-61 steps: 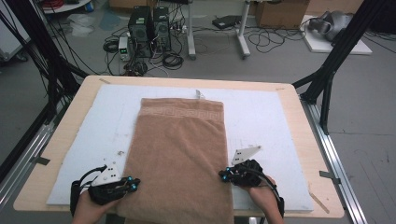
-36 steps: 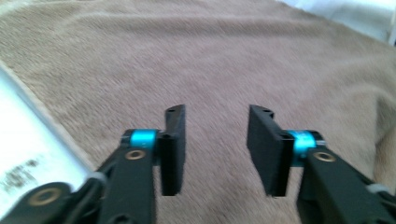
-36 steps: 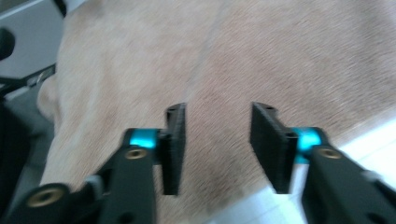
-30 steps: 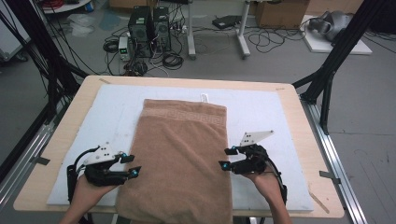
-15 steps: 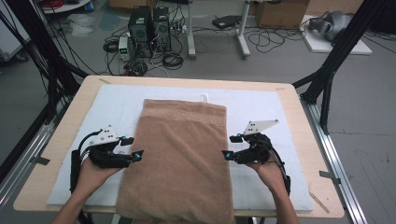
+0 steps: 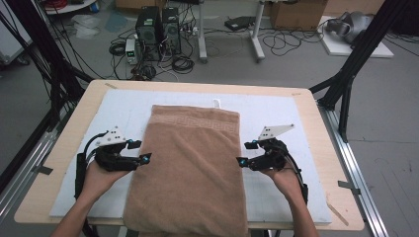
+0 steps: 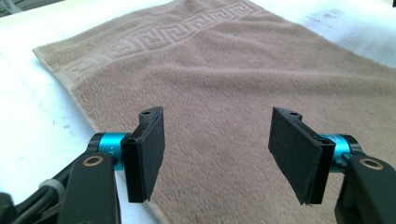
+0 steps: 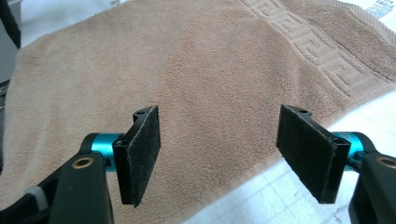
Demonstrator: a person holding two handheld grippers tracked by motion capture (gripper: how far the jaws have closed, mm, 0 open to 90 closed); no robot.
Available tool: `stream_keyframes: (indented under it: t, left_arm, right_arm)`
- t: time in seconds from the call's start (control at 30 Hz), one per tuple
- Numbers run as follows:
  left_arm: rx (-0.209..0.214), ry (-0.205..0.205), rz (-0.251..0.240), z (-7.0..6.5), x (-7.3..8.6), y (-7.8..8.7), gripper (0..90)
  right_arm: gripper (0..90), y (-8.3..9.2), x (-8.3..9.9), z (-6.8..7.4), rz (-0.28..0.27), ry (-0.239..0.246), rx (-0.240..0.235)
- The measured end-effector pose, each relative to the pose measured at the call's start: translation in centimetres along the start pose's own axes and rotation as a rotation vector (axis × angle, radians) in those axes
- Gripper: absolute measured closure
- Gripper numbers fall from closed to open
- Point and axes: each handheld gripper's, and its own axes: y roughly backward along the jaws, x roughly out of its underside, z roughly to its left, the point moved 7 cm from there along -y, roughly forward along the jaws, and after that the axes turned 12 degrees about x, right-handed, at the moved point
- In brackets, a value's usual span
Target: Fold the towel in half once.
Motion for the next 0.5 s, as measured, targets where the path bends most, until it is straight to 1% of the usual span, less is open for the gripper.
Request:
stream_keyframes:
  t: [0.1, 0.2, 0.23, 0.27, 0.4, 0.43, 0.47, 0.5]
  left_arm:
    - [-0.001, -0.001, 0.0, 0.5, -0.7, -0.2, 36.8]
    - [-0.01, -0.016, 0.005, 1.0, -1.7, -0.3, 37.2]
    - [-0.01, -0.015, 0.003, 1.2, -2.0, -0.3, 37.5]
    - [-0.015, -0.017, 0.011, 1.6, -2.4, -0.3, 37.6]
    - [-0.036, 0.007, -0.014, 3.3, -4.1, -0.2, 38.2]
    - [-0.046, 0.016, -0.007, 3.9, -4.3, -0.2, 38.3]
    - [-0.048, 0.025, -0.007, 4.4, -4.6, -0.4, 38.2]
    - [-0.054, 0.028, -0.013, 5.0, -4.8, -0.5, 38.6]
  right_arm:
    - [29.9, 0.0, -0.4, -0.3, -0.002, -0.004, 0.008]
    - [29.8, -0.1, -1.2, -0.7, 0.003, 0.007, 0.017]
    - [29.8, -0.1, -1.5, -1.0, 0.004, 0.014, 0.023]
    - [29.8, -0.2, -1.9, -1.2, 0.003, 0.016, 0.027]
    - [29.8, -0.6, -3.9, -2.7, 0.006, 0.02, 0.049]
    - [29.8, -0.7, -4.4, -3.1, 0.0, 0.024, 0.059]
    - [29.8, -0.9, -4.9, -3.4, 0.006, 0.017, 0.063]
    - [29.9, -1.3, -5.2, -3.8, 0.008, 0.014, 0.067]
